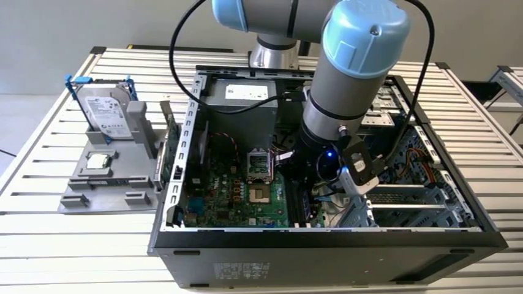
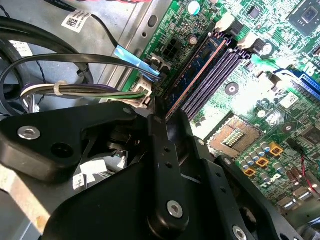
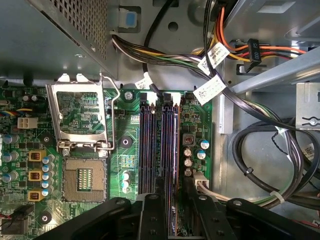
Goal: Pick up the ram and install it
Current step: 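Insert the ram into the slot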
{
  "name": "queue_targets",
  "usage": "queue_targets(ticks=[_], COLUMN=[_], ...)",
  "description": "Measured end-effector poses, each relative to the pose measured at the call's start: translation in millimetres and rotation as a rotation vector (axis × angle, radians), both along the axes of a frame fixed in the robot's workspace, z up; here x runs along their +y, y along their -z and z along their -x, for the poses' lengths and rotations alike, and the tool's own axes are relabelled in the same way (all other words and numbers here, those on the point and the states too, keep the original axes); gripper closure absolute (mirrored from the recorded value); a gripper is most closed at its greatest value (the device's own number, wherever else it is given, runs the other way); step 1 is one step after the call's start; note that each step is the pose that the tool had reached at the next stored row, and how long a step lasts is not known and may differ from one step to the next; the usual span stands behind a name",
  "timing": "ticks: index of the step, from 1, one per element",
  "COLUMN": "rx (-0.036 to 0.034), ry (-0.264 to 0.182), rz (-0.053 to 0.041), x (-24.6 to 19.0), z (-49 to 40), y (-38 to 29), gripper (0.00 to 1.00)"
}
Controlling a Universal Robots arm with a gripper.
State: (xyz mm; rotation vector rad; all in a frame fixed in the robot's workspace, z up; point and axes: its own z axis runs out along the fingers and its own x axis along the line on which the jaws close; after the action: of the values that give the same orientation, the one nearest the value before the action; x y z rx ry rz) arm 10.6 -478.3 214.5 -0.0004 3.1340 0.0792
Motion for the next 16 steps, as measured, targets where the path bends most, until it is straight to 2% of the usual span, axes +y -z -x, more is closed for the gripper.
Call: queue_targets(ticks=[2, 4, 10, 12, 16], rx=[0.0, 0.0, 0.0, 0.0, -0.0001], ry=[0.0, 0.0, 0.0, 0.0, 0.0], rz=[-0.0001, -0.0002, 0.0, 0.0, -0.0003], x=[0.0, 0.0, 0.0, 0.0, -0.4], z=[0.0, 0.0, 0.0, 0.0, 0.0], y=[-0.7, -5.5, -30.8, -37.3, -39.7], gripper=[0.0, 0.0, 0.0, 0.0, 0.0])
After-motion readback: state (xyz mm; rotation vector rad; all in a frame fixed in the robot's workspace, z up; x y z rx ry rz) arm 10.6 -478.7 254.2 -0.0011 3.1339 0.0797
